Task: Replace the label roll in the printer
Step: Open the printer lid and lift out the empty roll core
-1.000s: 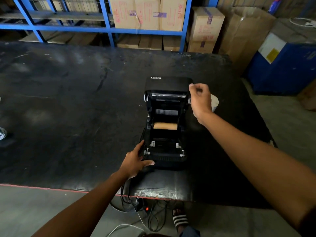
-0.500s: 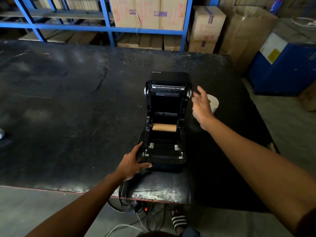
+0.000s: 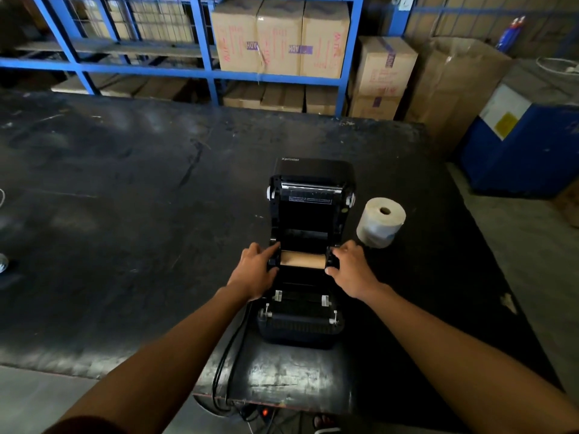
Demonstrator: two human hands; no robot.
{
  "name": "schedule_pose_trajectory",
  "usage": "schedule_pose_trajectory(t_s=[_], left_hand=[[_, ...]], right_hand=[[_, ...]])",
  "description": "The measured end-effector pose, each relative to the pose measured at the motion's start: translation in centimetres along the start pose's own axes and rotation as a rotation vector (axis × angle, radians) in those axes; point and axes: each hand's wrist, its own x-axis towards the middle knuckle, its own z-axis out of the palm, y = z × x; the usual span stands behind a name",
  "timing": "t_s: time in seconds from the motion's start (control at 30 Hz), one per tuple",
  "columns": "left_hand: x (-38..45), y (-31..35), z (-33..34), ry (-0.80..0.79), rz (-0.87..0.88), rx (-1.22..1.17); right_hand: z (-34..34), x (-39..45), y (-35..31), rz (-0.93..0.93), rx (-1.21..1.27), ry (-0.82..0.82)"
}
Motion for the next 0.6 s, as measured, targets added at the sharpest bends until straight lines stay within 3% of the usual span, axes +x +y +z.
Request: schedule_pose_trajectory(t_s=[0.13,0.33,0.6], left_hand=[[1.1,0.0,0.8,0.041,-0.064,0.009],[1.3,0.2,0.7,0.152,-0.011,-0.099],[0.9,2.0,-3.8,0.235,0.073,-0.568]], right_hand=[[0.7,0.5,0.2,0.026,0.017,0.003],[1.0,0.3,0.4,0.028,0.094,0.058],[-3.5,-2.1,-2.0,0.034,0.966,0.014]])
